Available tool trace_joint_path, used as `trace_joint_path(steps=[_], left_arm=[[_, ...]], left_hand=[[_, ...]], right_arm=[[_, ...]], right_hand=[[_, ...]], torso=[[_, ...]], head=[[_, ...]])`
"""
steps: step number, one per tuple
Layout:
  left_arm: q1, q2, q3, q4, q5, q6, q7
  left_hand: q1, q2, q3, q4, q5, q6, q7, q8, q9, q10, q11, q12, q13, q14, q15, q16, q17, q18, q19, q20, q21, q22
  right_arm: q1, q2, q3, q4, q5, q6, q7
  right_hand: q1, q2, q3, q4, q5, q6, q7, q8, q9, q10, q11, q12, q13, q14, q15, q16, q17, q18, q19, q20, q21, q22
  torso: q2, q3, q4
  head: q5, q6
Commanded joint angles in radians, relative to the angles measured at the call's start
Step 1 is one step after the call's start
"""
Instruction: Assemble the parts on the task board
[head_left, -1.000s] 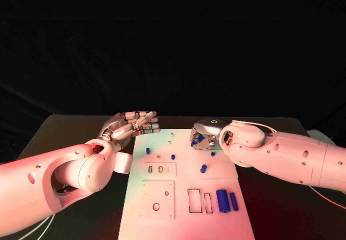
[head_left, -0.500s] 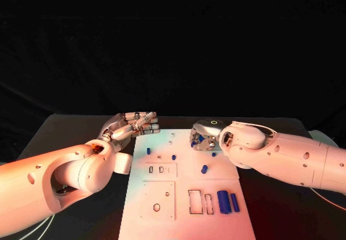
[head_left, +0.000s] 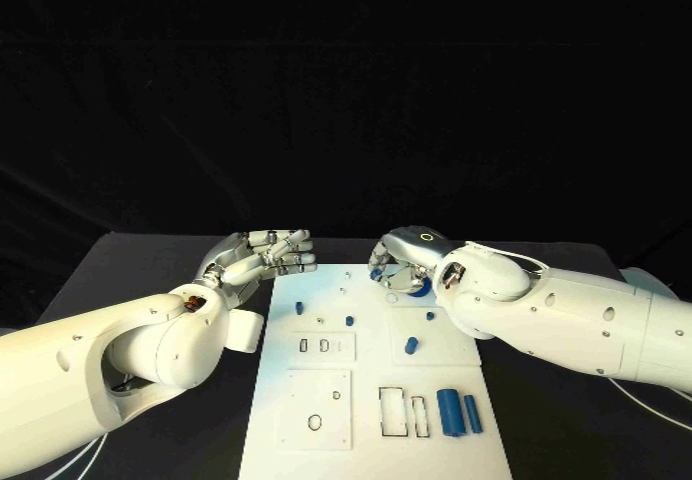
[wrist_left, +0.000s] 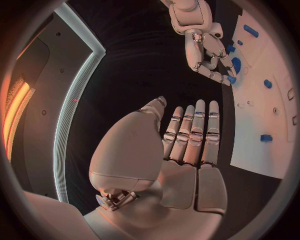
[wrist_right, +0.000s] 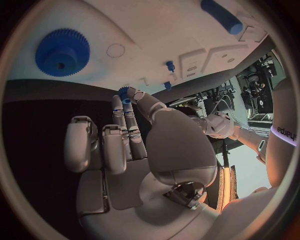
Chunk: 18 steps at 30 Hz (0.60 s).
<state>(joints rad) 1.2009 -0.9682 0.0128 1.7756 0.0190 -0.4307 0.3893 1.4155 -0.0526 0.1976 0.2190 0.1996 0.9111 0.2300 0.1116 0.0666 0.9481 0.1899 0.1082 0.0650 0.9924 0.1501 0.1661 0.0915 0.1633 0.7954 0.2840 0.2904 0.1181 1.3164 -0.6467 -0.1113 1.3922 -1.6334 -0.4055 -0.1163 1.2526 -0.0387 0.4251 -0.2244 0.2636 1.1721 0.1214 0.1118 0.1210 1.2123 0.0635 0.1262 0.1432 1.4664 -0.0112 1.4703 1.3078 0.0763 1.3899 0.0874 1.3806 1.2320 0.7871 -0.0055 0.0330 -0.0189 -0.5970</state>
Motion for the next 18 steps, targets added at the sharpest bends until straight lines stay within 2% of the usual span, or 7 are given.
trace_joint_path(steps=[1, 3, 10, 18], left_arm=[[0.003, 0.001, 0.001, 0.001, 0.009, 0.021, 0.006], [0.003, 0.001, 0.001, 0.001, 0.009, 0.022, 0.006], [0.004, 0.005, 0.001, 0.002, 0.009, 0.023, 0.005], [0.009, 0.008, 0.001, 0.001, 0.009, 0.025, 0.003]], left_hand=[[0.008, 0.003, 0.0, -0.005, 0.002, 0.004, 0.007, -0.004, -0.002, -0.001, 0.002, -0.005, -0.001, 0.009, 0.001, -0.003, -0.001, 0.02, 0.009, -0.001, 0.003, -0.002], [0.008, 0.003, 0.0, -0.005, 0.002, 0.004, 0.007, -0.004, -0.002, -0.001, 0.002, -0.005, -0.001, 0.009, 0.001, -0.003, -0.001, 0.02, 0.009, -0.001, 0.003, -0.002], [0.008, 0.003, 0.0, -0.005, 0.002, 0.004, 0.007, -0.004, -0.002, -0.001, 0.002, -0.005, -0.001, 0.009, 0.001, -0.003, -0.001, 0.02, 0.009, -0.001, 0.003, -0.002], [0.009, 0.004, 0.001, -0.006, 0.002, 0.004, 0.007, -0.005, -0.001, -0.001, 0.002, -0.006, -0.001, 0.009, 0.001, -0.005, -0.001, 0.02, 0.009, -0.001, 0.002, -0.002]], right_arm=[[0.001, 0.024, 0.001, -0.026, 0.009, -0.061, 0.017], [0.002, 0.041, 0.001, -0.045, 0.012, -0.06, 0.018], [0.0, 0.097, 0.001, -0.099, 0.021, -0.041, 0.028], [-0.009, 0.135, 0.0, -0.138, 0.026, 0.005, 0.03]], right_hand=[[0.021, 0.011, 0.005, 0.001, 0.003, -0.003, 0.006, -0.004, 0.001, 0.007, -0.001, -0.003, 0.011, 0.064, -0.004, 0.006, 0.046, -0.008, 0.006, 0.002, 0.004, 0.001], [0.021, 0.01, 0.005, 0.002, 0.004, -0.003, 0.006, -0.004, 0.001, 0.007, -0.001, -0.003, 0.011, 0.064, -0.004, 0.006, 0.047, -0.008, 0.006, 0.002, 0.004, 0.002], [0.019, 0.009, 0.006, 0.003, 0.003, -0.004, 0.007, -0.005, 0.002, 0.006, 0.0, -0.004, 0.011, 0.064, -0.003, 0.007, 0.048, -0.008, 0.005, 0.003, 0.004, 0.001], [0.016, 0.008, 0.008, 0.006, 0.003, -0.008, 0.008, -0.007, 0.002, 0.003, 0.001, -0.006, 0.011, 0.064, -0.002, 0.007, 0.048, -0.007, 0.002, 0.004, 0.002, -0.003]], torso=[[0.003, -0.0003, 0.004], [0.003, -0.0001, 0.003], [0.007, 0.0004, 0.0069], [0.012, -0.0032, 0.0124]], head=[[-0.002, 0.003], [-0.001, 0.004], [-0.002, 0.004], [-0.006, 0.002]])
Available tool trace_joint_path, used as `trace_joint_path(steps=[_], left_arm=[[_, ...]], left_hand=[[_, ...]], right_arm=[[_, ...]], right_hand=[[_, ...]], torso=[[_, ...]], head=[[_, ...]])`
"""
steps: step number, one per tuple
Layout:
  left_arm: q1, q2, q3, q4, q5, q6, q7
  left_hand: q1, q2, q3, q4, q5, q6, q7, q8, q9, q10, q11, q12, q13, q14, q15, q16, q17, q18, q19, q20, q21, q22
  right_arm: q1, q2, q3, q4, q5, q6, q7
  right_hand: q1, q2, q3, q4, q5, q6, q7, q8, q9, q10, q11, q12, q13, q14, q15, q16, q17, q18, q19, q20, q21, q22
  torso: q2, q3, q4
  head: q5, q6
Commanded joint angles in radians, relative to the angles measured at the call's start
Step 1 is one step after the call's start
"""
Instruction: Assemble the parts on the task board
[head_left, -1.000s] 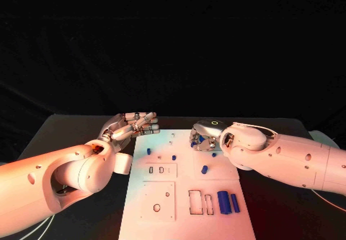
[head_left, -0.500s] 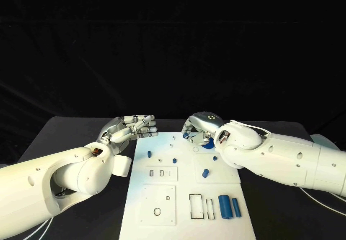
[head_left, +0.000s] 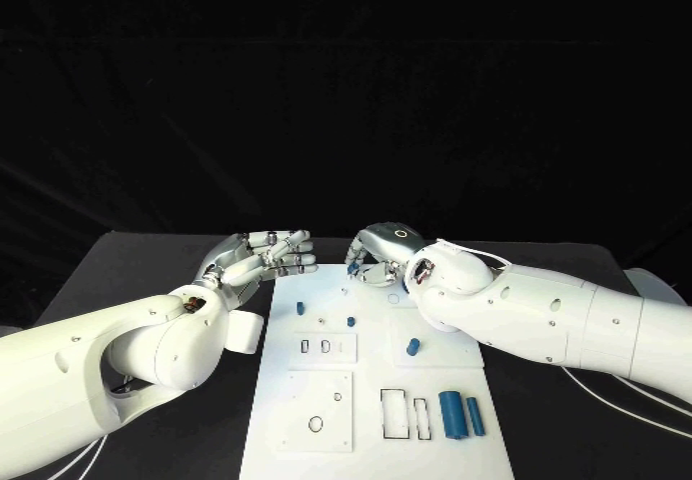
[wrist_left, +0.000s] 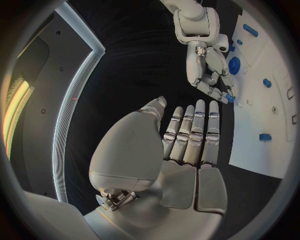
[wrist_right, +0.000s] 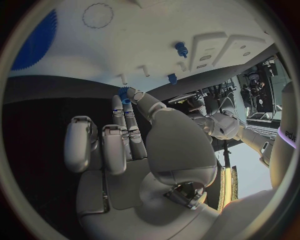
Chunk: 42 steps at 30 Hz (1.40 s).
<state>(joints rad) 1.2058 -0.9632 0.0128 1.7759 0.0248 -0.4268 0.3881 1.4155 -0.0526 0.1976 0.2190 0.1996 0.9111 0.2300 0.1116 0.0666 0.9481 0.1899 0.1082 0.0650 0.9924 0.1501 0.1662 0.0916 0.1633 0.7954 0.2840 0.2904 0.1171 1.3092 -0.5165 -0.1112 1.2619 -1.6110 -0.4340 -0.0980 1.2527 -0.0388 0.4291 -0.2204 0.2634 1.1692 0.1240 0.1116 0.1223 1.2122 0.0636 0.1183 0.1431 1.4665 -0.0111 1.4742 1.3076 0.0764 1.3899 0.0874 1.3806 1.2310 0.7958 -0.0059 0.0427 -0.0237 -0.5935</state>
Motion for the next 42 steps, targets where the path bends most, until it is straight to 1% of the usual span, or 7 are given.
trace_joint_path(steps=[1, 10, 19, 25, 31, 37, 42], left_arm=[[0.005, 0.003, 0.001, 0.001, 0.003, 0.021, 0.004], [0.01, 0.004, 0.001, 0.001, 0.003, 0.022, 0.004], [0.012, 0.004, 0.001, 0.002, 0.003, 0.022, 0.003], [0.014, 0.005, 0.001, 0.002, 0.003, 0.022, 0.002], [0.015, 0.006, 0.001, 0.0, 0.003, 0.023, 0.001], [0.016, 0.006, 0.001, -0.001, 0.003, 0.023, -0.001], [0.016, 0.004, 0.001, -0.003, 0.003, 0.023, -0.002]], left_hand=[[0.009, 0.003, 0.001, -0.006, 0.002, 0.004, 0.007, -0.005, -0.001, -0.001, 0.002, -0.006, -0.001, 0.009, 0.001, -0.005, -0.001, 0.02, 0.009, -0.001, 0.002, -0.001], [0.01, 0.004, 0.002, -0.006, 0.002, 0.004, 0.007, -0.006, -0.001, -0.001, 0.002, -0.007, -0.001, 0.009, 0.001, -0.006, -0.001, 0.02, 0.008, -0.001, 0.002, -0.002], [0.01, 0.004, 0.002, -0.006, 0.002, 0.004, 0.007, -0.006, -0.001, -0.001, 0.002, -0.007, -0.001, 0.009, 0.001, -0.006, -0.001, 0.02, 0.008, -0.001, 0.002, -0.002], [0.01, 0.004, 0.002, -0.007, 0.002, 0.005, 0.007, -0.006, -0.001, 0.0, 0.002, -0.007, -0.001, 0.009, 0.001, -0.007, -0.002, 0.02, 0.008, -0.001, 0.002, -0.002], [0.011, 0.004, 0.002, -0.007, 0.002, 0.005, 0.007, -0.007, -0.001, 0.0, 0.002, -0.008, -0.001, 0.009, 0.001, -0.007, -0.002, 0.02, 0.008, -0.001, 0.001, -0.002], [0.011, 0.004, 0.002, -0.007, 0.002, 0.005, 0.007, -0.007, -0.001, 0.0, 0.002, -0.008, -0.001, 0.009, 0.001, -0.007, -0.002, 0.02, 0.008, -0.001, 0.001, -0.002], [0.011, 0.004, 0.002, -0.007, 0.002, 0.005, 0.007, -0.007, -0.001, 0.0, 0.002, -0.008, -0.001, 0.009, 0.001, -0.007, -0.002, 0.02, 0.008, -0.001, 0.001, -0.002]], right_arm=[[-0.002, 0.008, 0.0, -0.012, 0.004, 0.037, 0.011], [-0.004, 0.029, 0.0, -0.04, 0.004, 0.063, 0.012], [-0.005, 0.047, -0.001, -0.067, -0.004, 0.077, 0.005], [-0.005, 0.056, -0.001, -0.083, -0.005, 0.082, 0.004], [-0.006, 0.063, -0.002, -0.088, -0.005, 0.076, 0.007], [-0.006, 0.058, -0.002, -0.08, -0.004, 0.051, 0.008], [-0.005, 0.012, -0.001, -0.029, -0.007, 0.033, -0.003]], right_hand=[[0.015, 0.008, 0.005, 0.003, 0.002, -0.006, 0.006, -0.007, 0.001, 0.002, 0.001, 0.001, 0.011, 0.064, -0.001, 0.003, 0.047, -0.007, 0.002, 0.004, 0.002, -0.002], [0.013, 0.006, 0.006, 0.004, 0.0, -0.008, 0.006, -0.008, 0.002, 0.0, 0.002, 0.0, 0.01, 0.064, -0.001, 0.003, 0.046, -0.007, 0.0, 0.005, 0.001, -0.003], [0.012, 0.005, 0.007, 0.006, -0.002, -0.01, 0.007, -0.009, 0.003, -0.003, 0.003, -0.002, 0.01, 0.063, 0.0, 0.002, 0.044, -0.005, -0.003, 0.006, -0.002, -0.008], [0.005, -0.001, 0.014, 0.012, -0.007, -0.028, 0.013, -0.019, 0.003, -0.024, 0.01, -0.014, 0.006, 0.061, 0.006, 0.001, 0.04, -0.003, -0.012, 0.01, -0.008, -0.017], [-0.005, -0.019, 0.023, 0.02, -0.012, -0.061, 0.025, -0.038, -0.001, -0.068, 0.026, -0.036, -0.005, 0.056, 0.019, -0.007, 0.02, 0.003, -0.034, 0.021, -0.027, -0.048], [-0.019, -0.052, 0.024, 0.028, -0.015, -0.129, 0.036, -0.051, -0.016, -0.144, 0.044, -0.052, -0.022, 0.042, 0.035, -0.031, -0.03, 0.021, -0.088, 0.036, -0.081, -0.131], [-0.021, -0.062, 0.019, 0.031, -0.012, -0.138, 0.035, -0.048, -0.019, -0.157, 0.046, -0.046, -0.024, 0.04, 0.036, -0.034, -0.038, 0.023, -0.093, 0.04, -0.087, -0.137]], torso=[[0.004, -0.003, 0.0028], [0.005, -0.0029, 0.006], [0.006, -0.0028, 0.0054], [0.007, -0.0031, 0.0053], [0.007, -0.0026, 0.0064], [0.007, -0.0028, 0.0051], [0.006, -0.0028, 0.0028]], head=[[-0.002, -0.001], [-0.003, -0.004], [-0.001, -0.003], [-0.001, -0.002], [-0.002, -0.003], [0.0, -0.001], [0.002, -0.002]])
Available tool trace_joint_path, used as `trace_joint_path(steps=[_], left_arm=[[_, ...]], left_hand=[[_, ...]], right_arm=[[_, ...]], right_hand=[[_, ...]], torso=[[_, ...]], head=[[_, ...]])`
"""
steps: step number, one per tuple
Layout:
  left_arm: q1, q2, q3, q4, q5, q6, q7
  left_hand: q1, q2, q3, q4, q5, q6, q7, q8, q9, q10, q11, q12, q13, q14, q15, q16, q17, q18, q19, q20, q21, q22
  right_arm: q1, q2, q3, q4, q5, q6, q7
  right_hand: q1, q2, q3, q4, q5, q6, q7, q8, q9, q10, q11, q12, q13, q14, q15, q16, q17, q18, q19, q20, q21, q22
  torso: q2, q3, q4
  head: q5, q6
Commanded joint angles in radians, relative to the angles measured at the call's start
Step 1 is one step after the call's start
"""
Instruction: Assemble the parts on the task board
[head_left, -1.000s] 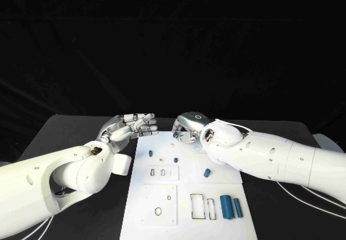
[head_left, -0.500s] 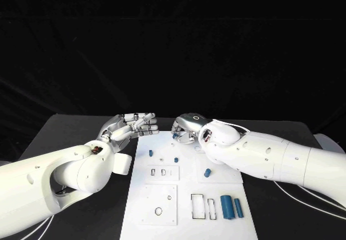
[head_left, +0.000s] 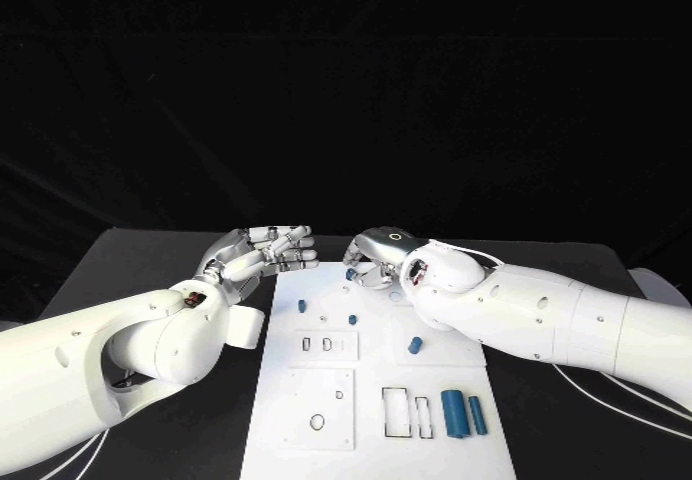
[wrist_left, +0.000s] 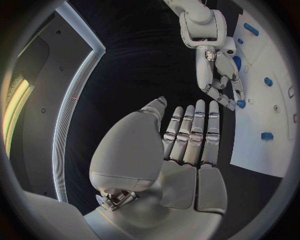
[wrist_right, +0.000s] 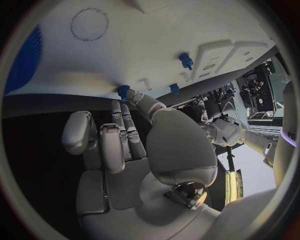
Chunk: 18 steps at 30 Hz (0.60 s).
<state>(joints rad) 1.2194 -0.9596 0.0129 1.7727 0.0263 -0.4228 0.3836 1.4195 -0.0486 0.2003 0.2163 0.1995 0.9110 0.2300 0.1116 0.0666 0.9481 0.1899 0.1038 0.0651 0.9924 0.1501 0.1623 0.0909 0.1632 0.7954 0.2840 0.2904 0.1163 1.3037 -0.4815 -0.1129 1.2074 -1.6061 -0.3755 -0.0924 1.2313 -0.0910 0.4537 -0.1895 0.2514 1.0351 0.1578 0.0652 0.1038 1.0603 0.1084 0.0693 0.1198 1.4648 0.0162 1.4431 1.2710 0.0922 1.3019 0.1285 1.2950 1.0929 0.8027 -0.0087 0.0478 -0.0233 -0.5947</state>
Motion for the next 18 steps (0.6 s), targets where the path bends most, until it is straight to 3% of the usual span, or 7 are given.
trace_joint_path(steps=[1, 8, 13, 15, 17, 18], left_arm=[[0.002, 0.0, 0.001, 0.0, 0.002, 0.019, 0.002], [0.002, -0.001, 0.001, -0.003, 0.002, 0.019, 0.001], [0.002, 0.0, 0.001, -0.006, 0.004, 0.02, 0.0], [0.002, 0.0, 0.001, -0.007, 0.004, 0.021, 0.0], [0.002, 0.001, 0.001, -0.008, 0.005, 0.021, -0.001], [0.002, 0.002, 0.001, -0.009, 0.005, 0.021, -0.001]], left_hand=[[0.007, 0.0, 0.0, -0.005, 0.002, 0.005, 0.007, -0.007, -0.001, 0.0, 0.002, -0.003, -0.001, 0.009, 0.001, -0.003, -0.001, 0.02, 0.008, -0.001, 0.001, -0.002], [0.007, -0.001, 0.0, -0.005, 0.001, 0.004, 0.007, -0.008, -0.002, -0.001, 0.002, -0.005, -0.001, 0.009, 0.001, -0.005, -0.001, 0.02, 0.008, -0.001, 0.001, -0.002], [0.007, -0.001, 0.0, -0.005, 0.001, 0.004, 0.007, -0.008, -0.002, -0.001, 0.002, -0.005, -0.001, 0.009, 0.001, -0.005, -0.001, 0.02, 0.008, -0.001, 0.001, -0.002], [0.007, -0.001, 0.0, -0.005, 0.001, 0.004, 0.007, -0.008, -0.002, -0.001, 0.002, -0.005, -0.001, 0.009, 0.001, -0.005, -0.001, 0.02, 0.008, -0.001, 0.001, -0.002], [0.007, -0.001, 0.0, -0.005, 0.001, 0.004, 0.007, -0.009, -0.002, -0.001, 0.002, -0.005, -0.001, 0.009, 0.001, -0.006, -0.001, 0.02, 0.008, -0.001, 0.001, -0.003], [0.007, -0.001, 0.0, -0.005, 0.001, 0.004, 0.007, -0.009, -0.002, -0.001, 0.002, -0.005, -0.001, 0.009, 0.001, -0.006, -0.001, 0.02, 0.008, -0.001, 0.001, -0.003]], right_arm=[[0.001, -0.035, 0.001, 0.039, -0.011, -0.028, -0.012], [0.008, -0.173, 0.013, 0.166, 0.024, -0.037, -0.037], [0.015, -0.279, 0.019, 0.234, 0.112, -0.013, -0.061], [0.016, -0.318, 0.02, 0.249, 0.148, 0.005, -0.072], [0.017, -0.346, 0.02, 0.255, 0.178, 0.026, -0.084], [0.017, -0.355, 0.021, 0.255, 0.189, 0.035, -0.089]], right_hand=[[0.0, -0.01, -0.007, 0.001, 0.0, -0.002, 0.001, 0.0, 0.0, -0.005, 0.001, 0.005, -0.001, 0.042, 0.009, -0.003, -0.001, 0.007, -0.004, -0.001, -0.001, 0.002], [-0.011, -0.018, -0.019, 0.019, 0.001, 0.006, -0.002, 0.003, 0.001, 0.029, -0.007, 0.039, 0.006, 0.045, 0.004, 0.0, 0.007, 0.001, 0.016, -0.002, 0.015, 0.034], [-0.032, -0.03, -0.034, 0.047, 0.006, 0.017, 0.0, 0.008, 0.004, 0.171, -0.031, 0.109, 0.034, 0.055, -0.013, 0.019, 0.044, -0.009, 0.049, -0.014, 0.045, 0.086], [-0.054, -0.053, -0.061, 0.064, 0.025, 0.02, -0.01, 0.012, 0.006, 0.226, -0.045, 0.138, 0.053, 0.059, -0.024, 0.027, 0.058, -0.012, 0.058, -0.024, 0.053, 0.101], [-0.069, -0.084, -0.115, 0.079, 0.025, 0.019, -0.029, 0.019, 0.008, 0.337, -0.067, 0.239, 0.118, 0.062, -0.043, 0.035, 0.075, -0.014, 0.066, -0.039, 0.06, 0.112], [-0.074, -0.092, -0.144, 0.088, 0.027, 0.017, -0.035, 0.023, 0.01, 0.383, -0.074, 0.416, 0.285, 0.068, -0.048, 0.046, 0.101, -0.016, 0.072, -0.047, 0.066, 0.123]], torso=[[-0.001, -0.0001, -0.0026], [-0.008, -0.0008, -0.0093], [-0.015, -0.0011, -0.0145], [-0.018, -0.0004, -0.0173], [-0.02, 0.0004, -0.0193], [-0.021, 0.0009, -0.0203]], head=[[0.002, 0.0], [0.003, 0.002], [-0.001, 0.004], [-0.002, 0.004], [-0.001, 0.004], [0.0, 0.004]])
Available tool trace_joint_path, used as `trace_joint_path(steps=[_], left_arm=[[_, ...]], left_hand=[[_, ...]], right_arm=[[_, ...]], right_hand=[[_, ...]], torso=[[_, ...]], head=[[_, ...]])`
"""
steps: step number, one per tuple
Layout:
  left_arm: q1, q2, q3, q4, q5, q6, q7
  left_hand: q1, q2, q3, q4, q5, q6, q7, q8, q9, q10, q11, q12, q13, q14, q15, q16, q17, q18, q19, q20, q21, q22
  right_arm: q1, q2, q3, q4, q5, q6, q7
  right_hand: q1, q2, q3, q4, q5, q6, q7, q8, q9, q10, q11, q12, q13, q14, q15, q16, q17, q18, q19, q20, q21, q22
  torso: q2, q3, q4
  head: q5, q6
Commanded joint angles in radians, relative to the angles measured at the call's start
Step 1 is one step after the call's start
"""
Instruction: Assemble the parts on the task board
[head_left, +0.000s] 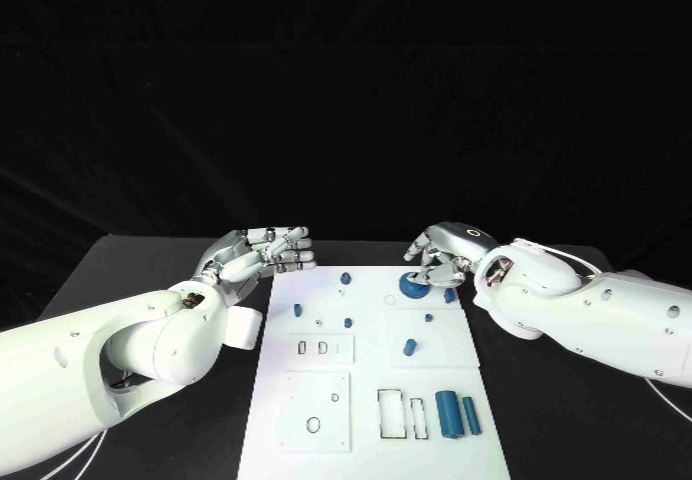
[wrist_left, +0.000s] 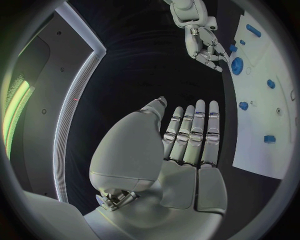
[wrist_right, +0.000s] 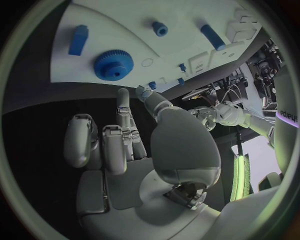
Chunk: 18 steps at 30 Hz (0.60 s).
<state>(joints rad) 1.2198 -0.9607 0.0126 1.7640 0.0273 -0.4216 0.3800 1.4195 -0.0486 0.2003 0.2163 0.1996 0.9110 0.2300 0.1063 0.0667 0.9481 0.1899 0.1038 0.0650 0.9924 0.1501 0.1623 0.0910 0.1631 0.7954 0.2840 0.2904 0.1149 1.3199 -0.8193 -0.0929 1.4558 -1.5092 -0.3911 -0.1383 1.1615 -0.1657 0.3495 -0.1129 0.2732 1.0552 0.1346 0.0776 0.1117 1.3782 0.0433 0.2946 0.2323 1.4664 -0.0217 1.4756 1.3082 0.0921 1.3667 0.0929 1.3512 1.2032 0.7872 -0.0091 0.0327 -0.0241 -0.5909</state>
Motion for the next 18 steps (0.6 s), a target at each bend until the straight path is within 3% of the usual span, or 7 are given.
trace_joint_path(steps=[1, 2, 4, 5, 9, 18], left_arm=[[0.002, 0.003, 0.001, 0.0, 0.004, 0.02, 0.003], [0.002, 0.004, 0.001, 0.0, 0.004, 0.02, 0.004], [0.002, 0.005, 0.001, -0.001, 0.004, 0.02, 0.006], [0.002, 0.006, 0.001, -0.001, 0.004, 0.02, 0.007], [0.002, 0.007, 0.001, -0.002, 0.004, 0.02, 0.007], [0.002, 0.008, 0.001, -0.002, 0.004, 0.02, 0.007]], left_hand=[[0.007, -0.001, 0.0, -0.005, 0.001, 0.004, 0.007, -0.004, -0.002, -0.001, 0.002, -0.005, -0.001, 0.009, 0.001, -0.006, -0.001, 0.02, 0.008, -0.001, 0.001, -0.001], [0.007, -0.001, 0.0, -0.005, 0.001, 0.004, 0.007, -0.004, -0.002, -0.001, 0.002, -0.005, -0.001, 0.009, 0.001, -0.006, -0.001, 0.02, 0.008, -0.001, 0.001, -0.001], [0.007, -0.001, 0.0, -0.005, 0.001, 0.004, 0.007, -0.004, -0.002, -0.001, 0.002, -0.005, -0.001, 0.009, 0.001, -0.006, -0.001, 0.02, 0.008, -0.001, 0.001, -0.001], [0.007, -0.001, 0.0, -0.005, 0.001, 0.004, 0.007, -0.004, -0.002, -0.001, 0.002, -0.005, -0.001, 0.009, 0.001, -0.006, -0.001, 0.02, 0.008, -0.001, 0.001, -0.001], [0.007, -0.001, 0.0, -0.006, 0.001, 0.004, 0.007, -0.004, -0.002, -0.001, 0.002, -0.006, -0.001, 0.009, 0.001, -0.006, -0.001, 0.02, 0.008, -0.001, 0.001, -0.001], [0.007, -0.001, 0.0, -0.006, 0.001, 0.004, 0.007, -0.004, -0.002, -0.001, 0.002, -0.006, -0.001, 0.009, 0.001, -0.006, -0.001, 0.02, 0.008, -0.001, 0.001, -0.001]], right_arm=[[0.001, -0.025, 0.001, 0.006, 0.101, 0.06, -0.049], [0.001, -0.031, 0.001, 0.004, 0.107, 0.067, -0.054], [0.0, -0.037, 0.001, 0.001, 0.115, 0.079, -0.061], [0.0, -0.039, 0.001, -0.002, 0.118, 0.085, -0.064], [-0.002, -0.036, 0.0, -0.015, 0.125, 0.1, -0.073], [-0.008, 0.0, -0.001, -0.055, 0.129, 0.114, -0.084]], right_hand=[[0.01, -0.015, -0.096, 0.033, 0.019, -0.017, -0.02, 0.022, 0.008, 0.062, -0.01, 0.526, 0.511, 0.075, -0.02, 0.034, 0.107, -0.022, 0.019, -0.019, 0.021, 0.033], [0.026, 0.018, -0.164, 0.081, 0.023, -0.043, -0.037, 0.043, 0.018, 0.0, 0.015, 0.793, 0.777, 0.077, 0.008, 0.045, 0.131, -0.023, 0.026, -0.023, 0.026, 0.047], [0.039, 0.015, -0.21, 0.106, 0.027, -0.056, -0.004, 0.067, 0.027, -0.005, 0.009, 0.956, 0.954, 0.081, -0.004, 0.055, 0.152, -0.025, 0.034, -0.014, 0.033, 0.061], [0.043, 0.017, -0.224, 0.117, 0.028, -0.064, -0.004, 0.075, 0.03, 0.005, 0.007, 1.0, 1.002, 0.083, 0.0, 0.057, 0.159, -0.026, 0.036, -0.01, 0.035, 0.067], [0.07, 0.023, -0.272, 0.158, 0.034, -0.093, 0.004, 0.111, 0.043, 0.014, 0.013, 1.073, 1.083, 0.087, 0.006, 0.066, 0.182, -0.029, 0.045, -0.002, 0.042, 0.084], [0.089, 0.031, -0.29, 0.182, 0.046, -0.112, 0.007, 0.134, 0.05, 0.044, 0.016, 1.119, 1.137, 0.092, 0.009, 0.075, 0.203, -0.034, 0.056, 0.001, 0.054, 0.107]], torso=[[-0.005, 0.0014, -0.0069], [-0.006, 0.0019, -0.0075], [-0.006, 0.003, -0.0085], [-0.006, 0.0035, -0.0086], [-0.005, 0.003, -0.0064], [-0.003, 0.0013, -0.0046]], head=[[0.001, -0.001], [0.001, 0.0], [0.001, 0.001], [0.001, 0.001], [0.0, 0.0], [-0.002, -0.005]])
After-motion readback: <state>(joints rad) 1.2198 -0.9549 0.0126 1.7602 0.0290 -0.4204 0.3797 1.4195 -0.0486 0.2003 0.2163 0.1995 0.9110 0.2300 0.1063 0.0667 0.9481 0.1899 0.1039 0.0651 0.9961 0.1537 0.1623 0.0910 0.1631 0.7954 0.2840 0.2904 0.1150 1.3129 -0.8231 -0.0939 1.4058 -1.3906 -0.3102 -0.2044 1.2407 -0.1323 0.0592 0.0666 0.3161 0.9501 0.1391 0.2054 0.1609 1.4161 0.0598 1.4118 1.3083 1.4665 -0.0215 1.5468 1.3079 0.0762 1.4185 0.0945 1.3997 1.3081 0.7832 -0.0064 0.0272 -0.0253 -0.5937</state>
